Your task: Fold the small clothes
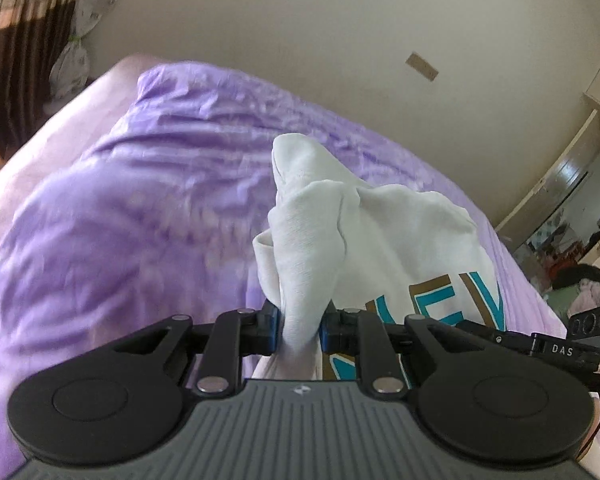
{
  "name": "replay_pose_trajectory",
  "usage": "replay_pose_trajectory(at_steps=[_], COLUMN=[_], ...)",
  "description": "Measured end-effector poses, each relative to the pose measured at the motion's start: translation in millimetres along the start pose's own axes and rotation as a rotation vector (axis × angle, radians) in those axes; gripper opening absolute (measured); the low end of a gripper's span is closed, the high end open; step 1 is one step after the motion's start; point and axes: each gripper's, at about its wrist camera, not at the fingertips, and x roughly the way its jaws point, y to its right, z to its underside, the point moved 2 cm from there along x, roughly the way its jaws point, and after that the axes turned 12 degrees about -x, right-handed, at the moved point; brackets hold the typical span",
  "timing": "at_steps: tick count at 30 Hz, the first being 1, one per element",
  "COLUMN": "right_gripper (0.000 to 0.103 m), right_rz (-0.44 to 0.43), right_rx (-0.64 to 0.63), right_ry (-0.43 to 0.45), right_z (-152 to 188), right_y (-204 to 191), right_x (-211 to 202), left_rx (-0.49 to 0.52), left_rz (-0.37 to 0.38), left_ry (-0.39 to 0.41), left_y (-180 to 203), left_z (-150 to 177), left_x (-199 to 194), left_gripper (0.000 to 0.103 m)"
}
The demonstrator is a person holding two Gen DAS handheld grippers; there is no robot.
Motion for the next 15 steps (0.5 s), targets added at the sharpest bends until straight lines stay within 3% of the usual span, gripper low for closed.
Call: replay_pose_trajectory(at_steps=[3, 7, 15], right_gripper=[0.020, 0.020, 0.020], right_rz=[-0.010, 0.012, 0.115], right_rx=[0.048, 0.101, 0.162], right_ry=[-0.036, -0.067, -0.135], right_z=[34.5, 79.8, 142.9], right_y=[-3.0, 10.6, 80.1], right_x=[-20.7, -33.9, 17.4], left_rx=[-0.026, -0.074, -0.140], left_rz=[0.011, 0.007, -0.036], left_ry=[-0.047, -0.124, -0.191], left_y=[-12.7, -37.3, -96.3], left_z=[30.5, 55.2, 71.5], left_x=[2.1, 40.6, 122.8], left_gripper=[0.020, 0.020, 0.021])
